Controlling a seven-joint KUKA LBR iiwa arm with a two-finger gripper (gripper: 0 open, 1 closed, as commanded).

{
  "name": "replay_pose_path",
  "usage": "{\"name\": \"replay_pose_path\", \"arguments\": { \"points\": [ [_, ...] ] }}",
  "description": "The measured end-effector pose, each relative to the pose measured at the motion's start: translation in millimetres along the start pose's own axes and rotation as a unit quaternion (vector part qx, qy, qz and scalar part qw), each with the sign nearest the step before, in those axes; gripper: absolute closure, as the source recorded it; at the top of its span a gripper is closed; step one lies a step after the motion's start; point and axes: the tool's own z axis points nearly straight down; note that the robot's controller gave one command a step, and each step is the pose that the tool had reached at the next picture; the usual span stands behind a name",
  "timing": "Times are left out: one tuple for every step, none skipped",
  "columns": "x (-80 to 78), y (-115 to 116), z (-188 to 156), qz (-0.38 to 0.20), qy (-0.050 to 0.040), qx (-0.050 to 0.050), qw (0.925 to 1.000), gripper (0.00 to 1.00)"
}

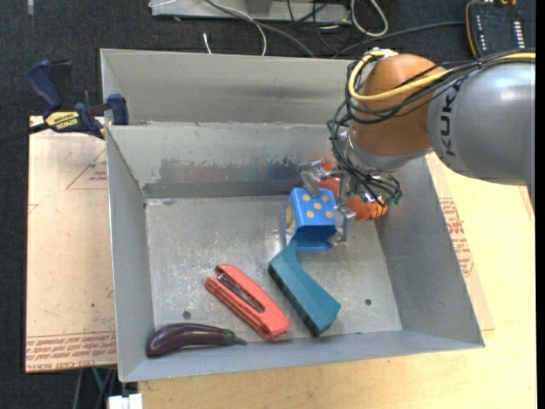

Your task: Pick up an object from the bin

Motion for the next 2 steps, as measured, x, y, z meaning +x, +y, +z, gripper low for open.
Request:
{"name": "replay_pose_path", "arguments": {
  "points": [
    [5.1, 7.9, 8.2, 0.170, -0.0082, 0.004, 0.9854, 0.00],
    [8.8, 0.5, 8.4, 0.054, -0.0134, 0.007, 0.9984, 0.00]
  ]
}}
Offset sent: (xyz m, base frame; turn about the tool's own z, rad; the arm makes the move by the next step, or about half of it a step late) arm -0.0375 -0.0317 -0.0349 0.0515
